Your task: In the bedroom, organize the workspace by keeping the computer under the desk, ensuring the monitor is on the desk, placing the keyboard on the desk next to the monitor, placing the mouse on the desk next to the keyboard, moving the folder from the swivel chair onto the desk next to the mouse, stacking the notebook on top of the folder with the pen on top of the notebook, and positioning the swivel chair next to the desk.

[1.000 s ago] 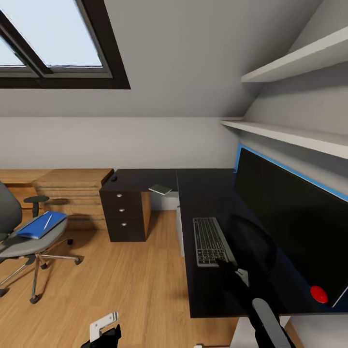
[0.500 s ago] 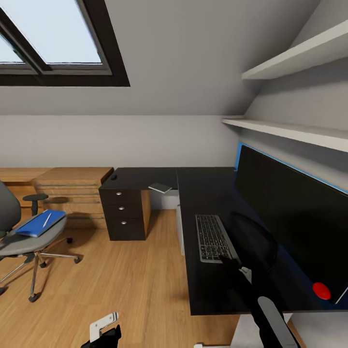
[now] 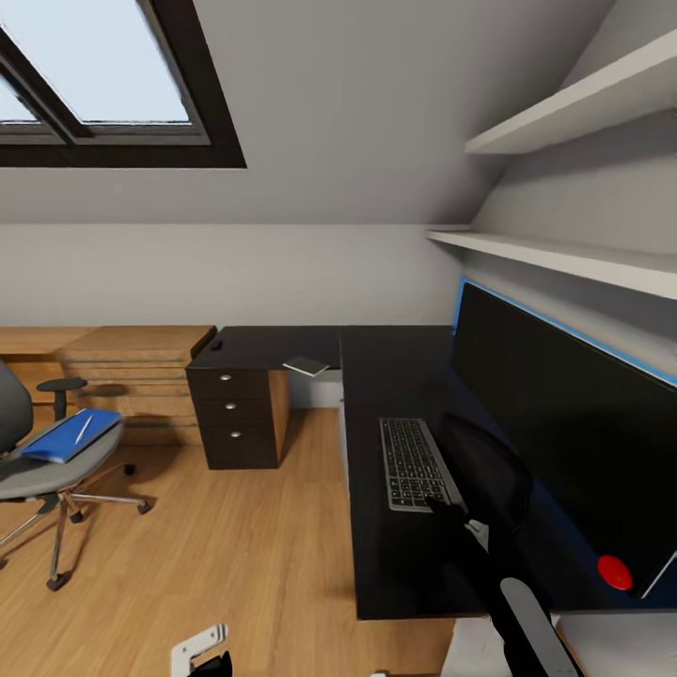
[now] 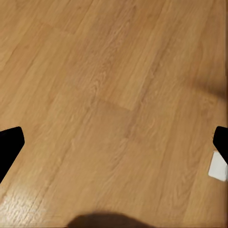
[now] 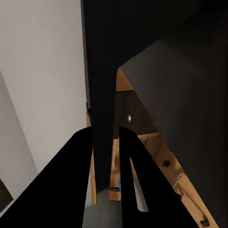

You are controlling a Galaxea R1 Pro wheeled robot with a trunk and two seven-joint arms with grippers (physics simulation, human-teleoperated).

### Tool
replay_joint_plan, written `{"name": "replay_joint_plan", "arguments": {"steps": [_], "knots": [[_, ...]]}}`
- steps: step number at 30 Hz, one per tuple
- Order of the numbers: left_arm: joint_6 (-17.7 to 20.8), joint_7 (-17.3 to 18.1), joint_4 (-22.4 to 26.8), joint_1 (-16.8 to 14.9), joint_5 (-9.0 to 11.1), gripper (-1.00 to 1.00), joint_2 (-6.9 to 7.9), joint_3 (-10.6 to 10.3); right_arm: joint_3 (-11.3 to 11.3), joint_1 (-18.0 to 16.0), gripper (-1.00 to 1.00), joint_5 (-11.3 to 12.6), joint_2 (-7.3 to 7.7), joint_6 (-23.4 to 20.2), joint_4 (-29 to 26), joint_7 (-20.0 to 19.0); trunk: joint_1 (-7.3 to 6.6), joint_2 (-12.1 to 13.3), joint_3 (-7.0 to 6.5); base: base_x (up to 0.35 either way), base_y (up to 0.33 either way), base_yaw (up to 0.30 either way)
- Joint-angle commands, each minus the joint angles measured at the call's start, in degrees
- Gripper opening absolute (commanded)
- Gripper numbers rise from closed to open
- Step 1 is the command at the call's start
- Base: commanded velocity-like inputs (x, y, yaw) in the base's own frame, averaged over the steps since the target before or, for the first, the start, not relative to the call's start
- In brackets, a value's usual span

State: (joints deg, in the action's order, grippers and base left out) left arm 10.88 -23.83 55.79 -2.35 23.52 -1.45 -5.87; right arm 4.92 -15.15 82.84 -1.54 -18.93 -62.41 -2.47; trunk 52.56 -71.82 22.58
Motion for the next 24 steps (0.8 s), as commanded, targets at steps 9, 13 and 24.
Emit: {"name": "replay_joint_plan", "arguments": {"steps": [9,13,24], "knots": [[0.19,-0.49,-0.14,-0.02,0.42,1.00,0.21,-0.10,0.35,-0.01,-1.00,-0.66,-0.06,-0.41,1.10,0.86,0.01,-0.03,0.07,0.048,-0.068,0.000],[0.19,-0.45,-0.15,-0.02,0.47,1.00,0.35,-0.10,0.35,0.02,-1.00,-0.66,-0.05,-0.41,1.09,0.88,0.01,-0.03,0.07,0.135,-0.104,0.000],[0.19,-0.46,-0.16,-0.02,0.55,1.00,1.01,-0.10,0.36,-0.03,-1.00,-0.66,-0.13,-0.41,1.07,0.89,0.01,-0.03,0.07,0.014,-0.011,0.000]]}}
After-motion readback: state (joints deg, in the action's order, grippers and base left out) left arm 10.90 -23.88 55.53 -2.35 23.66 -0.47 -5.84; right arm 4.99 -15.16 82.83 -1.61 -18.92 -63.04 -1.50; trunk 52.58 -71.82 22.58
